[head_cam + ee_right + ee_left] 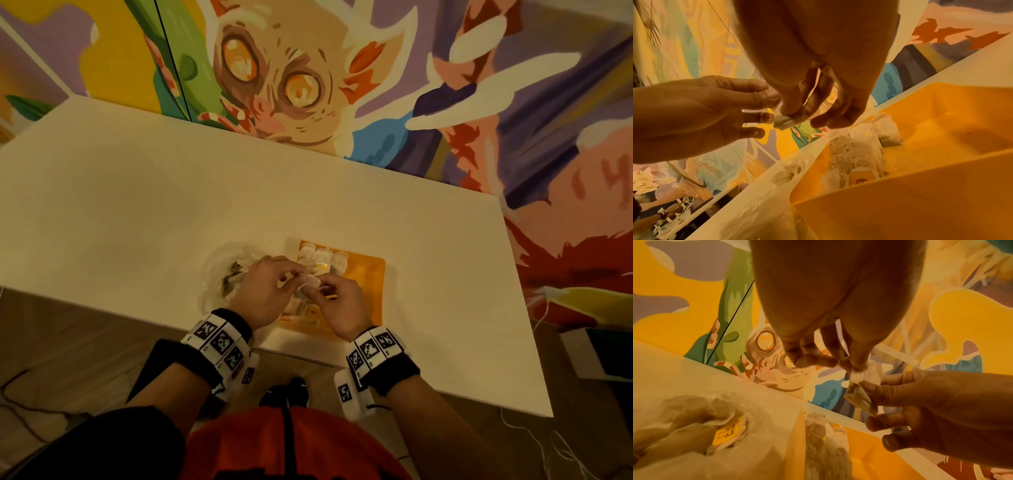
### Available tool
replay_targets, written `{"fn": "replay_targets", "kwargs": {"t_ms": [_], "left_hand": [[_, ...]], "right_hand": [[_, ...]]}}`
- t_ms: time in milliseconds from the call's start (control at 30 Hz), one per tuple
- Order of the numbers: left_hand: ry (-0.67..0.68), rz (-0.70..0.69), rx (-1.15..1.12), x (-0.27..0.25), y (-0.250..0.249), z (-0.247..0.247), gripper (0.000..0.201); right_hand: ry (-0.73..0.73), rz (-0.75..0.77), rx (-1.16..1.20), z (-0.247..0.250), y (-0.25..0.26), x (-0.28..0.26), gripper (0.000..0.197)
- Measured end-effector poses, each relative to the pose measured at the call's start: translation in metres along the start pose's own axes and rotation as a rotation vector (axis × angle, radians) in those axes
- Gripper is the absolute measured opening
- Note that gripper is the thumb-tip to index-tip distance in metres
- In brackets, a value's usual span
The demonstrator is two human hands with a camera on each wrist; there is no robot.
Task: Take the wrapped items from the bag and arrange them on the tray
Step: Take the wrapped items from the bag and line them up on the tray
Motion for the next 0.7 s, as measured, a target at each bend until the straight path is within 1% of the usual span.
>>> {"fn": "replay_targets", "kwargs": {"t_ms": [100, 167, 267, 333, 400, 433, 500, 567, 633, 700], "left_hand": [[-0.020, 0.034, -0.020, -0.001, 0.006, -0.002, 0.009], [-0.003, 0.076, -0.004, -0.003, 0.015, -0.006, 0.013], [0.105, 0.193, 0.055, -0.009, 0.036, -0.021, 0.025], [0.176, 0.278, 0.076, -0.016, 0.049, -0.031, 0.032], [0.242, 0.329, 0.102, -0.022, 0.056, -0.041, 0.037], [0.262, 0.345, 0.096, -0.024, 0.057, -0.045, 0.036], [0.274, 0.355, 0.067, -0.026, 0.059, -0.052, 0.036], [0.285, 0.372, 0.063, -0.029, 0.063, -0.056, 0.038], [0.320, 0.392, 0.106, -0.032, 0.072, -0.060, 0.029], [0.341, 0.388, 0.128, -0.033, 0.076, -0.062, 0.032]], "right_hand": [[0.006, -0.043, -0.028, 0.001, -0.008, 0.006, 0.005], [-0.022, -0.097, -0.022, 0.004, -0.018, 0.012, 0.007], [-0.108, -0.184, -0.014, 0.017, -0.036, 0.023, 0.011], [-0.172, -0.226, -0.054, 0.029, -0.047, 0.031, 0.009], [-0.235, -0.282, -0.095, 0.041, -0.060, 0.041, 0.008], [-0.251, -0.337, -0.107, 0.046, -0.068, 0.046, 0.006], [-0.266, -0.435, -0.149, 0.051, -0.081, 0.055, 0.009], [-0.266, -0.471, -0.234, 0.054, -0.083, 0.066, 0.015], [-0.229, -0.490, -0.334, 0.053, -0.082, 0.075, 0.020], [-0.178, -0.519, -0.463, 0.051, -0.080, 0.082, 0.028]]}}
Point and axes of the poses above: each hand's wrist, its own x-axis towards the middle knuckle, its own z-axis out of the back of the hand, y = z × x, the point moved 10 cm from there along x, towards the middle knuckle, and after that the axes turned 10 degrees about -z, right-handed, at the moved point
